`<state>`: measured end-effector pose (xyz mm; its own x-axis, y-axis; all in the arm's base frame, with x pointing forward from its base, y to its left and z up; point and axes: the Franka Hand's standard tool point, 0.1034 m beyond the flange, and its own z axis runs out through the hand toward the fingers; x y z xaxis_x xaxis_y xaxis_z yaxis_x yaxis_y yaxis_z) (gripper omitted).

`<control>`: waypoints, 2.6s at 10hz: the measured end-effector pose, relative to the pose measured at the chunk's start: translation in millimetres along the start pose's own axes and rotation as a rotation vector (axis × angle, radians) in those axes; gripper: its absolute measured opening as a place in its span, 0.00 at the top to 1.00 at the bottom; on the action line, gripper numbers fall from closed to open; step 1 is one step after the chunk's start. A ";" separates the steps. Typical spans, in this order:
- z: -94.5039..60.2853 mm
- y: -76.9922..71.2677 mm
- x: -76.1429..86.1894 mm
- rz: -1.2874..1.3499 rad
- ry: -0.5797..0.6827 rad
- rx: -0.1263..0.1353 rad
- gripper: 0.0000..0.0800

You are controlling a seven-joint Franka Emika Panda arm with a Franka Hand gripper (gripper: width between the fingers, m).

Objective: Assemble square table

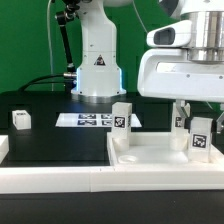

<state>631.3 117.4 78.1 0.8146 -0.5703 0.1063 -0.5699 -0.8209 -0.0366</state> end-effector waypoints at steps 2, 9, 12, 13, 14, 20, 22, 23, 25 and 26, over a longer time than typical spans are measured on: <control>0.3 1.9 0.5 0.195 -0.002 0.000 0.64; 0.7 8.3 0.0 0.855 -0.033 0.005 0.64; 0.6 7.5 -1.4 0.979 -0.042 0.004 0.64; 0.6 7.5 -1.8 1.055 -0.044 0.001 0.64; 0.6 7.1 -2.1 1.109 -0.044 0.000 0.64; -0.9 11.6 -1.6 1.358 -0.029 0.034 0.63; -0.9 12.4 -1.5 1.370 -0.024 0.034 0.63; -0.9 12.5 -1.3 1.373 -0.026 0.036 0.63; 0.9 11.5 -3.3 1.346 -0.029 0.036 0.47; 0.8 11.5 -3.3 1.328 -0.028 0.032 0.26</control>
Offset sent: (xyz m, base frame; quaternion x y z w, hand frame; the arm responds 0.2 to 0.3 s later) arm -0.0092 -0.0039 0.0000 -0.0068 -0.0038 0.2435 0.9699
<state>622.1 109.8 76.5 -0.3532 -0.9343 -0.0486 -0.9266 0.3566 -0.1197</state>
